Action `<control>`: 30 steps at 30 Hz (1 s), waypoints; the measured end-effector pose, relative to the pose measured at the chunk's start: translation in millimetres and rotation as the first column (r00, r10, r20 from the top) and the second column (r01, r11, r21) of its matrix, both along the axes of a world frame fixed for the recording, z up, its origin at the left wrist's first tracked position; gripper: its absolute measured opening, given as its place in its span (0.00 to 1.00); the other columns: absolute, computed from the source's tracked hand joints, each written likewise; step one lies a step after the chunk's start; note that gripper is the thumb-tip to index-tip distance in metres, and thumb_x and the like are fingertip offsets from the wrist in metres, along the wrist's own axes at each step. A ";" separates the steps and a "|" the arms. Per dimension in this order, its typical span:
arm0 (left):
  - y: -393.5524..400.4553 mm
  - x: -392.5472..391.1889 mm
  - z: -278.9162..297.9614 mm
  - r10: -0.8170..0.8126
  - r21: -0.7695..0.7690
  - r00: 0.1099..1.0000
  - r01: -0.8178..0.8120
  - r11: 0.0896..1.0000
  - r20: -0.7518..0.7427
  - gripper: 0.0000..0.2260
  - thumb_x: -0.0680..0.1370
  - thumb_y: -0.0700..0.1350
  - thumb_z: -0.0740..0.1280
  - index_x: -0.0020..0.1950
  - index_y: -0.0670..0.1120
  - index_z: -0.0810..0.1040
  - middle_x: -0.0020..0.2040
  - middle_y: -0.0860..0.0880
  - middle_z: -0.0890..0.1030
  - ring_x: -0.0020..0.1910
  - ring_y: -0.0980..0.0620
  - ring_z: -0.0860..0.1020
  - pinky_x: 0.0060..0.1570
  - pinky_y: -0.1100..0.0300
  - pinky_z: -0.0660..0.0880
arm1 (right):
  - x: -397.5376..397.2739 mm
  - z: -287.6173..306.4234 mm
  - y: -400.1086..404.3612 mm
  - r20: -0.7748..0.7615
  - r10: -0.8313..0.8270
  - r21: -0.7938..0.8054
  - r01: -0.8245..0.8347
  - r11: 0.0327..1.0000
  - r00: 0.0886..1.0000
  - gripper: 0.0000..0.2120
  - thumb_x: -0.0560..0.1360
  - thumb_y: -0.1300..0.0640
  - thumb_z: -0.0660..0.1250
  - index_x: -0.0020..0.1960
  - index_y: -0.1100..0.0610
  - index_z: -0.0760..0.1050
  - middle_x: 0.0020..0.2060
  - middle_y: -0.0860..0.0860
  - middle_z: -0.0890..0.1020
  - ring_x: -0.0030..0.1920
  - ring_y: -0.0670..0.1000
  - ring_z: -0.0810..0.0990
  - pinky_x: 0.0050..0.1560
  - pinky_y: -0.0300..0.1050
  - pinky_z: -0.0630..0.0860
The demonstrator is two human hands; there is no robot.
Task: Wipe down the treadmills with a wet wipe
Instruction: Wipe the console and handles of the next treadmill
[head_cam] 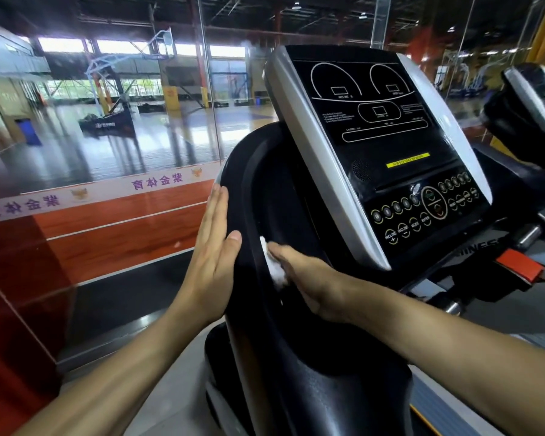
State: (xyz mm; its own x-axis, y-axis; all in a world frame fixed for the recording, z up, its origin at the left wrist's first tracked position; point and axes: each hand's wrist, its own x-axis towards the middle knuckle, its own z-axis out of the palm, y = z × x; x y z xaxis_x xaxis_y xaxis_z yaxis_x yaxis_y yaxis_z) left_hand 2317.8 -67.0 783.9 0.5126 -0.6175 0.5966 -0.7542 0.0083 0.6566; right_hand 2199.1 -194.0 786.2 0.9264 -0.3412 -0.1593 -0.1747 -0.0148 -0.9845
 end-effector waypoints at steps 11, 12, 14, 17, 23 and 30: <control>0.5 6.2 -1.6 -0.024 -0.001 1.000 0.024 1.000 0.008 0.28 0.83 0.46 0.50 0.84 0.49 0.48 0.83 0.58 0.45 0.80 0.65 0.43 0.78 0.65 0.43 | -0.1 27.9 38.5 0.208 0.001 -0.395 0.083 0.915 0.978 0.29 0.84 0.44 0.54 0.81 0.38 0.44 0.80 0.38 0.51 0.75 0.34 0.51 0.76 0.37 0.49; 0.4 5.6 -2.0 -0.025 -0.001 1.000 0.025 1.000 0.003 0.28 0.83 0.46 0.50 0.84 0.49 0.48 0.83 0.59 0.45 0.80 0.66 0.43 0.78 0.66 0.43 | -11.6 24.9 41.8 0.189 0.038 -0.439 0.050 0.897 0.981 0.29 0.85 0.45 0.54 0.81 0.39 0.43 0.79 0.35 0.49 0.75 0.30 0.48 0.76 0.34 0.47; -1.7 6.0 -3.7 -0.016 -0.012 1.000 0.016 1.000 -0.003 0.28 0.83 0.45 0.51 0.84 0.48 0.49 0.84 0.58 0.46 0.80 0.65 0.44 0.78 0.67 0.43 | -44.8 12.3 47.0 0.149 0.100 -0.483 -0.016 0.876 0.984 0.28 0.85 0.46 0.54 0.81 0.40 0.45 0.78 0.32 0.50 0.74 0.26 0.46 0.76 0.31 0.44; -4.9 8.8 -4.6 -0.002 -0.025 1.000 0.002 1.000 0.016 0.28 0.83 0.45 0.51 0.84 0.46 0.50 0.84 0.55 0.48 0.80 0.64 0.45 0.79 0.64 0.44 | -91.7 1.1 45.4 0.037 0.103 -0.576 -0.063 0.815 0.994 0.26 0.84 0.44 0.53 0.80 0.40 0.54 0.76 0.31 0.60 0.73 0.27 0.54 0.74 0.28 0.51; 7.3 5.5 4.2 0.018 -0.009 0.996 -0.017 1.000 0.083 0.24 0.83 0.46 0.55 0.81 0.52 0.63 0.83 0.57 0.54 0.80 0.64 0.51 0.78 0.66 0.47 | -133.7 18.8 3.0 -0.342 0.055 -0.771 -0.314 0.555 0.938 0.24 0.82 0.37 0.49 0.70 0.43 0.74 0.65 0.33 0.77 0.67 0.35 0.73 0.71 0.40 0.68; 21.7 -18.8 4.6 -0.161 0.196 0.840 0.066 0.978 0.519 0.16 0.83 0.52 0.57 0.55 0.50 0.84 0.67 0.51 0.79 0.80 0.47 0.61 0.79 0.40 0.49 | -73.2 24.0 -33.3 -0.742 -0.145 -0.660 -0.676 0.328 0.655 0.19 0.86 0.53 0.50 0.72 0.54 0.72 0.71 0.50 0.75 0.69 0.52 0.72 0.60 0.34 0.64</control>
